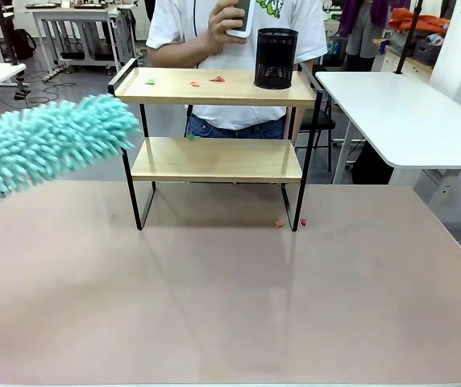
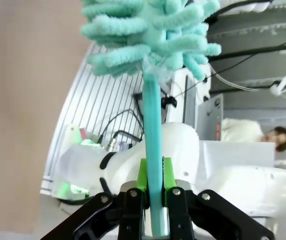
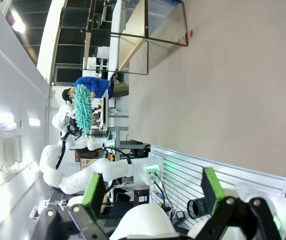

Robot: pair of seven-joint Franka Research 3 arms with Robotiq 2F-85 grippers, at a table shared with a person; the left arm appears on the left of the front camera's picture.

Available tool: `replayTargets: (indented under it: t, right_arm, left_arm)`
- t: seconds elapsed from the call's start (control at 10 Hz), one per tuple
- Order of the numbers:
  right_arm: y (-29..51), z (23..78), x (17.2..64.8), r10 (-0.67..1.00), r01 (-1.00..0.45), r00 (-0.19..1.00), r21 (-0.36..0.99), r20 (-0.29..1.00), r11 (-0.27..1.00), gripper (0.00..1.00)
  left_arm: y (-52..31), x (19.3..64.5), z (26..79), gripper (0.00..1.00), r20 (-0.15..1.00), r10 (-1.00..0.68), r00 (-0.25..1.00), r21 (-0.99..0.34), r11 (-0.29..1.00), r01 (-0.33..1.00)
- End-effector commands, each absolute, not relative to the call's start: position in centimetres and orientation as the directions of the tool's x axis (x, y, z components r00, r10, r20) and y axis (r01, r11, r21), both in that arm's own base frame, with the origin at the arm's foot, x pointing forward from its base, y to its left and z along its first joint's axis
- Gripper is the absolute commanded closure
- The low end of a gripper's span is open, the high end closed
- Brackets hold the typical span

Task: Clean the shelf.
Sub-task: Clean the specific tier of the Shelf with the Duster once objects are removed.

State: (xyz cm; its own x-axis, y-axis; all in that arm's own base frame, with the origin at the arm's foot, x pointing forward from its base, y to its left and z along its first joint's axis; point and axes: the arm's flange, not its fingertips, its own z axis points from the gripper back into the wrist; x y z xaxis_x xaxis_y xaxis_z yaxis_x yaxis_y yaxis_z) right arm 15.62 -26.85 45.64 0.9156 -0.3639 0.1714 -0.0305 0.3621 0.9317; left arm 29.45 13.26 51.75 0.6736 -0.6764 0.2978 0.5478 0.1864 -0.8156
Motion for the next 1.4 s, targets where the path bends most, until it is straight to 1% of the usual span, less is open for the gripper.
replayTargets:
  t: [0.0, 0.1, 0.2, 0.3, 0.4, 0.5, 1.3]
  right_arm:
    - [-26.8, 45.8, 15.7, -0.361, -0.064, 0.911, 0.932, 0.201, 0.358, 0.00]
    - [-26.8, 45.8, 15.7, -0.361, -0.064, 0.911, 0.932, 0.201, 0.358, 0.00]
    - [-26.8, 45.8, 15.7, -0.361, -0.064, 0.911, 0.932, 0.201, 0.358, 0.00]
    - [-26.8, 45.8, 15.7, -0.361, -0.064, 0.911, 0.932, 0.201, 0.358, 0.00]
    - [-26.8, 45.8, 15.7, -0.361, -0.064, 0.911, 0.932, 0.201, 0.358, 0.00]
    - [-26.8, 45.8, 15.7, -0.361, -0.064, 0.911, 0.932, 0.201, 0.358, 0.00]
    - [-26.8, 45.8, 15.7, -0.361, -0.064, 0.911, 0.932, 0.201, 0.358, 0.00]
  left_arm:
    - [16.6, 29.3, 51.8, 1.00, 0.363, -0.582, 0.728, -0.827, 0.159, 0.539]
    - [18.9, 29.1, 50.8, 1.00, 0.360, -0.467, 0.807, -0.854, 0.182, 0.487]
    - [20.5, 28.9, 49.9, 1.00, 0.357, -0.371, 0.857, -0.879, 0.178, 0.443]
    - [21.6, 28.9, 49.2, 1.00, 0.312, -0.257, 0.915, -0.912, 0.190, 0.364]
    - [21.8, 29.2, 48.6, 1.00, 0.249, -0.188, 0.950, -0.935, 0.211, 0.287]
    - [21.3, 28.0, 48.4, 1.00, 0.319, -0.381, 0.868, -0.884, 0.212, 0.417]
    - [21.3, 28.0, 48.4, 1.00, 0.319, -0.381, 0.868, -0.884, 0.212, 0.417]
